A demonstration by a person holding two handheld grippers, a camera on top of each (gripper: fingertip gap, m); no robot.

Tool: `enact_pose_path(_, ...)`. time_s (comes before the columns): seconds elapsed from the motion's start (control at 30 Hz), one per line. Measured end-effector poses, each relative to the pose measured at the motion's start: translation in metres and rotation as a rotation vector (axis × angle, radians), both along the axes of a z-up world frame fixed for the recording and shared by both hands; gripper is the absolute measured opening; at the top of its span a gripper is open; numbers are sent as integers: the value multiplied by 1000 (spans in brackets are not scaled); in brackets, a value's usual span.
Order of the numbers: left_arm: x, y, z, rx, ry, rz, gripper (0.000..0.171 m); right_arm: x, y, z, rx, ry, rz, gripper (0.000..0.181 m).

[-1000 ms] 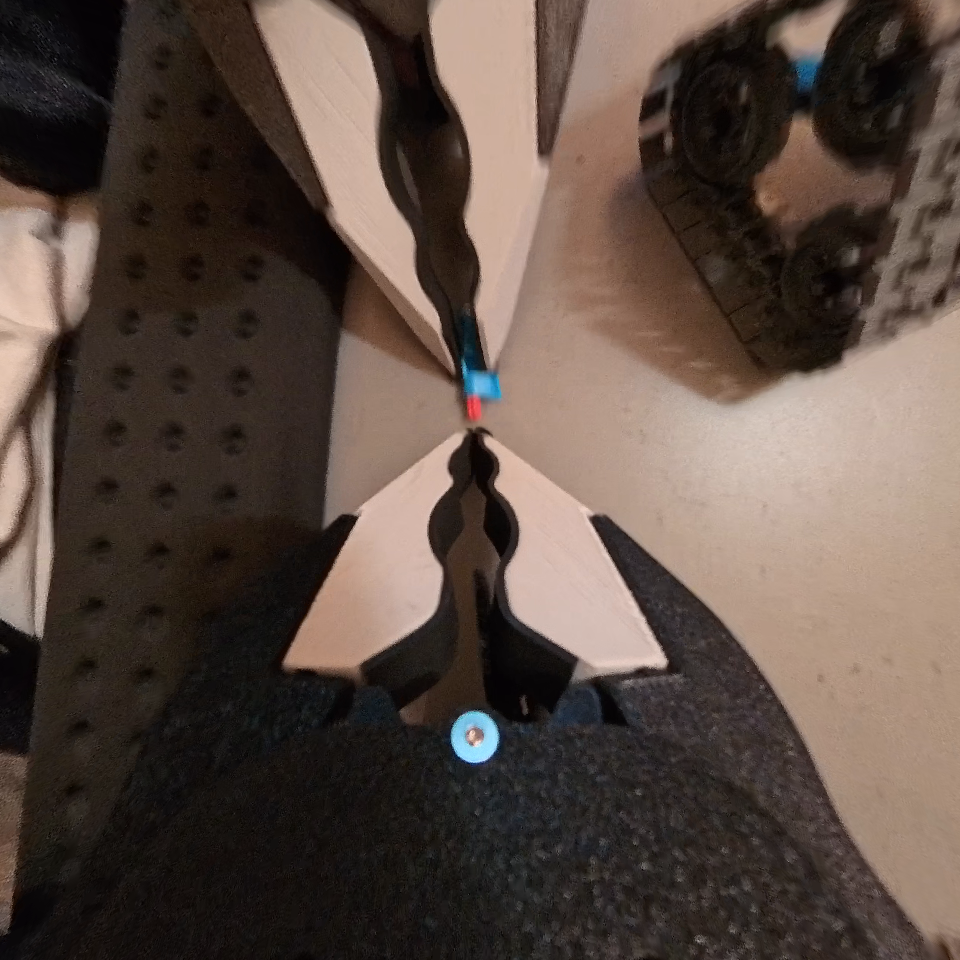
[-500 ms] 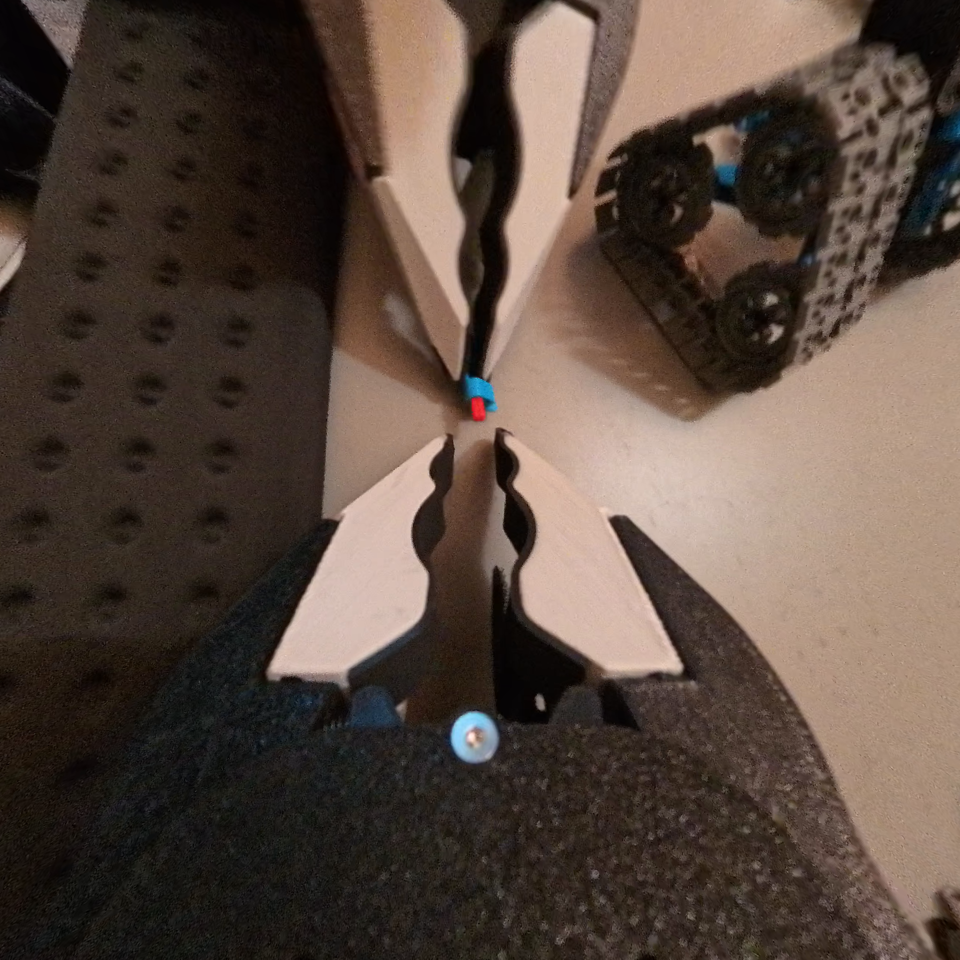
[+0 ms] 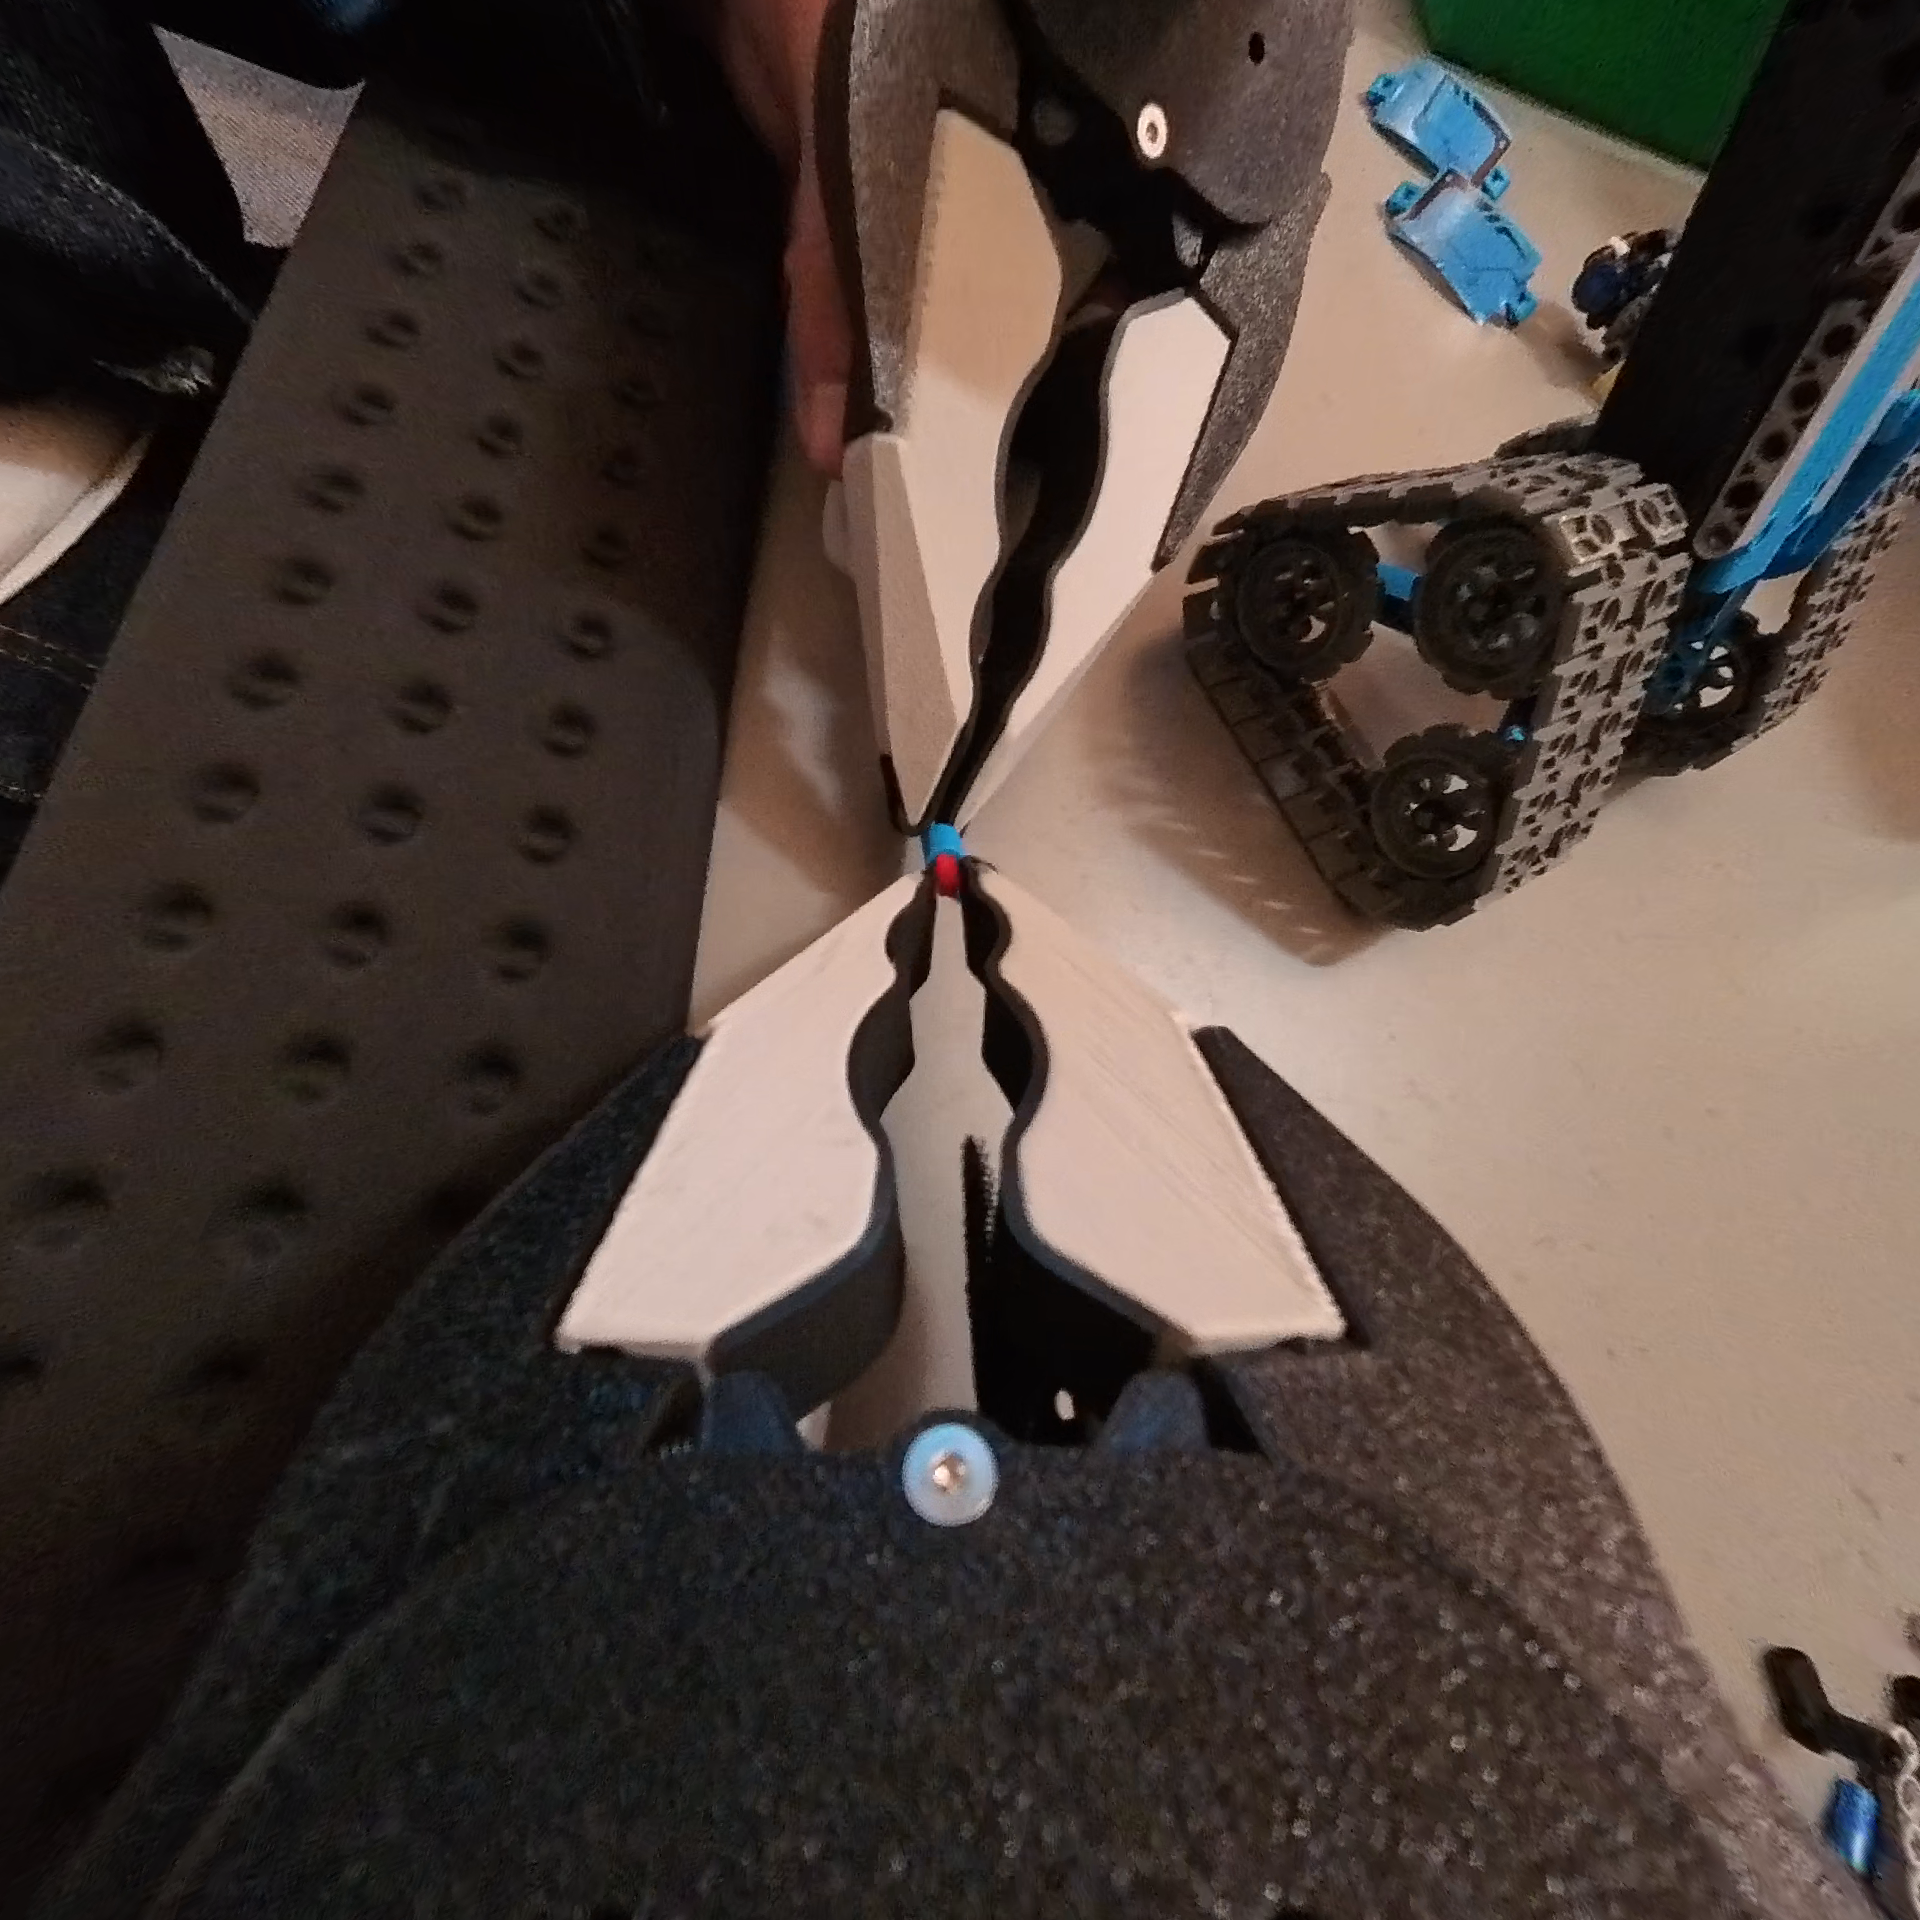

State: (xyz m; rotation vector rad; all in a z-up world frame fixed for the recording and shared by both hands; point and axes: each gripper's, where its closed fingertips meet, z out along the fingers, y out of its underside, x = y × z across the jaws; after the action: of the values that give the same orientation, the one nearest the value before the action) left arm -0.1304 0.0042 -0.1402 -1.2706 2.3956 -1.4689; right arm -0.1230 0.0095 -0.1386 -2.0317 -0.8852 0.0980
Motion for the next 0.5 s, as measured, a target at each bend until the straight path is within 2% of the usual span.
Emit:
enact_pose_path(0.1,-3,-3,1,0,-8,-22,0,-3,-2,2,-1,3,29,2)
enact_pose_path(0.2,-3,-2,11,21,-117,-15,1,-4,-3,11,-48,206,6,2)
enact_pose_path(0.23,-2,-2,17,35,-182,-4,5,0,-1,17,-54,275,-20,2)
enact_pose_path(0.3,-2,-6,25,51,-265,0,28,4,1,24,-69,380,-46,2)
enact_pose_path(0.33,0,-5,27,67,-292,9,29,5,1,26,-79,424,-54,2)
enact_pose_path(0.37,3,-4,29,72,-312,23,26,5,1,29,-76,449,-51,2)
enact_pose_path(0.43,7,-1,36,42,-325,45,6,2,-1,37,-66,506,-33,2)
enact_pose_path(0.5,7,-1,41,-7,-318,47,4,2,-1,43,-47,537,-28,2)
